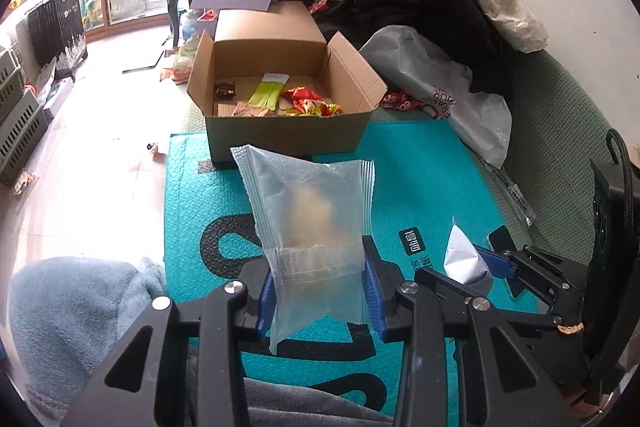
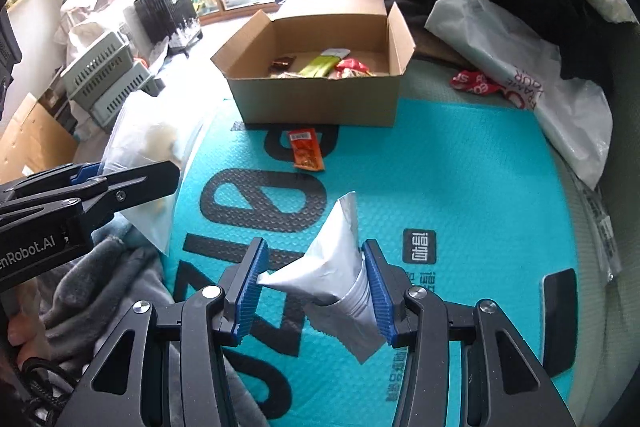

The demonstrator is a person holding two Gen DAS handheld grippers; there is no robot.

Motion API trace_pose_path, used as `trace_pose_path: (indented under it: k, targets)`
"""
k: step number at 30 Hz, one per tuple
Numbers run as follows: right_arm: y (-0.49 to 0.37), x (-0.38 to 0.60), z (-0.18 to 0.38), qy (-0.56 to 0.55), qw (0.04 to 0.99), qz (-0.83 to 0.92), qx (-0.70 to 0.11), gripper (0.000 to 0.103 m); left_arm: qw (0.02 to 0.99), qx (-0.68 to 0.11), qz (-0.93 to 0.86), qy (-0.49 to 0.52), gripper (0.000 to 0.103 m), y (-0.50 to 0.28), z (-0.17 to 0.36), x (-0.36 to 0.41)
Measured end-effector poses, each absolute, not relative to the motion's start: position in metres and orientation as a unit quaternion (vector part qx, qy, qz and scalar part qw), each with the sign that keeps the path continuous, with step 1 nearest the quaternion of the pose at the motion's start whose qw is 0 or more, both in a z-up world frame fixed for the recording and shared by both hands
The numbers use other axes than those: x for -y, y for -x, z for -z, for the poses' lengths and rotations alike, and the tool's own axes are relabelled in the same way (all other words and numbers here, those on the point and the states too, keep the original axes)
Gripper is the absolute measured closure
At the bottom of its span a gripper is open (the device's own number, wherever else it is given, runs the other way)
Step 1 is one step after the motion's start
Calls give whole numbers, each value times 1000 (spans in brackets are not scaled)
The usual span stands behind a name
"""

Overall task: Organize snacks
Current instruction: 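Lift both held packets and carry them over the box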

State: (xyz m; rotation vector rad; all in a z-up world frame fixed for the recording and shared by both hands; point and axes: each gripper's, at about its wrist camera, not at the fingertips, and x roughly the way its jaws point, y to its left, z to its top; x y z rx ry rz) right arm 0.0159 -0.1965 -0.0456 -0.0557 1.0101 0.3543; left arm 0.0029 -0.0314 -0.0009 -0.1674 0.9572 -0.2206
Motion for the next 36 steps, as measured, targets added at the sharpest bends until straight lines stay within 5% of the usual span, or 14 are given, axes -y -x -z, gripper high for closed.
trace_pose_path:
  k: [20,36]
  targets:
    - [-78,192,-61,17,892,-207,-402,56,915,-374,121,90,67,-73,-105,19]
    - [-201,185,-90,32,903,-197,-380,56,918,-371,104,90,67,-201,-105,1]
